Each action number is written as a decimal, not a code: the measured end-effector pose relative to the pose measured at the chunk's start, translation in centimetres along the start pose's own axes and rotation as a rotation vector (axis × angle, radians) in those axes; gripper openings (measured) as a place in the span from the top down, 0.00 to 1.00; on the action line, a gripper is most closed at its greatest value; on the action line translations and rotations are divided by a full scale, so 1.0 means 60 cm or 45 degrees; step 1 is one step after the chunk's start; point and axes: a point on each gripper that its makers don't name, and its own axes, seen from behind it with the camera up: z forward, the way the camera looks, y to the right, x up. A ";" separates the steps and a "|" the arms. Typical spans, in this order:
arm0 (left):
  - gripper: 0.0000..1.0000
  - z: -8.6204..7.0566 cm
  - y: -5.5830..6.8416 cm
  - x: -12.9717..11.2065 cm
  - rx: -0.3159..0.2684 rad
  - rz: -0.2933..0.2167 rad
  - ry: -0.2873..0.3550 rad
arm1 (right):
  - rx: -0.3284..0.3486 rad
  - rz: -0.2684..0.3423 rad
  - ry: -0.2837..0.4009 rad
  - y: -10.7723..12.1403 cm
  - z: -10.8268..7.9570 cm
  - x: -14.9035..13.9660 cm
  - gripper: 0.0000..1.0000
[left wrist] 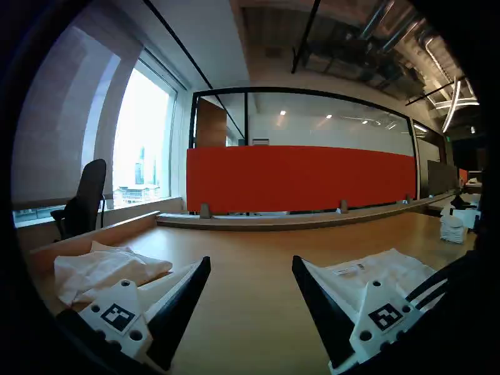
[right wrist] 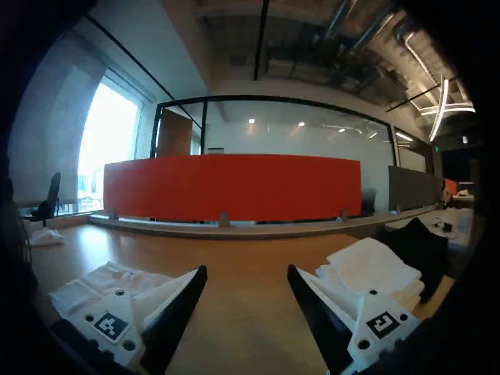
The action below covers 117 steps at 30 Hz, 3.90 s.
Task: Fold towel
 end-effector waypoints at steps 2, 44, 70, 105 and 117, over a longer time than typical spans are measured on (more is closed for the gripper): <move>0.03 0.000 0.000 0.001 0.000 0.000 0.000 | 0.000 0.000 0.000 0.000 0.000 0.000 0.00; 0.03 -0.005 0.013 0.220 -0.034 0.011 -0.065 | -0.007 -0.039 -0.043 -0.015 -0.037 0.225 0.00; 0.03 -0.043 0.126 0.258 -0.478 0.214 -0.328 | 0.369 -0.271 -0.314 -0.117 -0.074 0.272 0.00; 0.03 -0.124 0.203 -0.030 -0.737 0.323 -0.744 | 0.714 -0.412 -0.715 -0.188 -0.135 -0.006 0.00; 0.03 -0.147 0.221 -0.134 -0.797 0.356 -0.923 | 0.791 -0.434 -0.876 -0.203 -0.167 -0.113 0.00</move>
